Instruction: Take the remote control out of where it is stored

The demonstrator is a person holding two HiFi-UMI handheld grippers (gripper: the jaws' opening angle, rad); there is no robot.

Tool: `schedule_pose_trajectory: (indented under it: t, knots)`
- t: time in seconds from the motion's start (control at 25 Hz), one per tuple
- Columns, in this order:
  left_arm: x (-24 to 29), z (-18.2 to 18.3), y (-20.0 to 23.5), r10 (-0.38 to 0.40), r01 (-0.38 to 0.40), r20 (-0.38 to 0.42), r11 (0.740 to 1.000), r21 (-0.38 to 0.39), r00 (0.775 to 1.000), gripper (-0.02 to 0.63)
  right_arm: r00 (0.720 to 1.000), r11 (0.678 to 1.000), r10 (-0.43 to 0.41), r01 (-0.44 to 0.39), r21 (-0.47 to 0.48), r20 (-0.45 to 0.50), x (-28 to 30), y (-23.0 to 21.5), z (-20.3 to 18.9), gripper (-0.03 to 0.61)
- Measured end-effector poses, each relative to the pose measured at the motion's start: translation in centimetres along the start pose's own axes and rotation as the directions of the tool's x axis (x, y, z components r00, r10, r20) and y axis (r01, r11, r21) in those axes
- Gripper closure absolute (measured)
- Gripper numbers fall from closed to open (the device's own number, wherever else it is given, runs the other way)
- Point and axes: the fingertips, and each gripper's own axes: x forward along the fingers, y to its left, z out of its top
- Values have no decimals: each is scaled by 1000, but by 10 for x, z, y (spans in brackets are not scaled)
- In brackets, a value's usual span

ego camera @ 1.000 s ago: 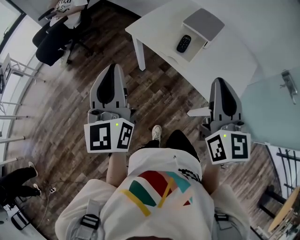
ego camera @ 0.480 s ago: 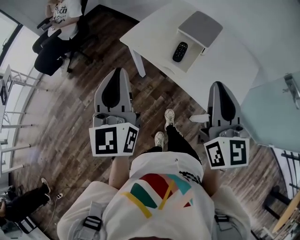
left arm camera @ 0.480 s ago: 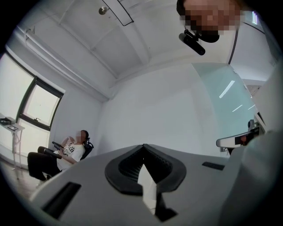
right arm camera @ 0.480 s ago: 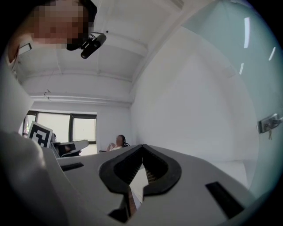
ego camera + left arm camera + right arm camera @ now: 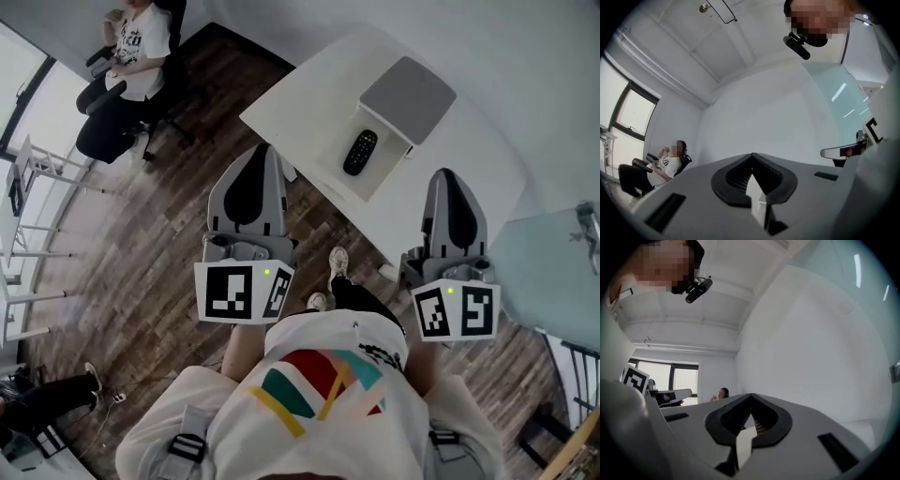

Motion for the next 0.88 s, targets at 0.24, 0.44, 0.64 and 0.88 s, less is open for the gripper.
schedule_pose_trajectory:
  t: [0.24, 0.44, 0.64, 0.88]
  knots:
    - [49, -8, -9, -4, 4, -24, 1000, 12, 1000, 606, 1000, 1000, 4, -4, -20, -24, 36, -31, -4, 577]
    - [86, -14, -16, -9, 10, -40, 1000, 23, 999, 606, 1000, 1000, -10, 11, 19, -29, 55, -62, -8, 577]
    - [112, -19, -24, -12, 13, -61, 1000, 26, 998, 606, 999, 999, 2, 0, 51, -35, 72, -82, -10, 577]
    - [129, -27, -22, -29, 32, -89, 999, 28, 996, 606, 999, 998, 10, -7, 68, -44, 90, -82, -16, 577]
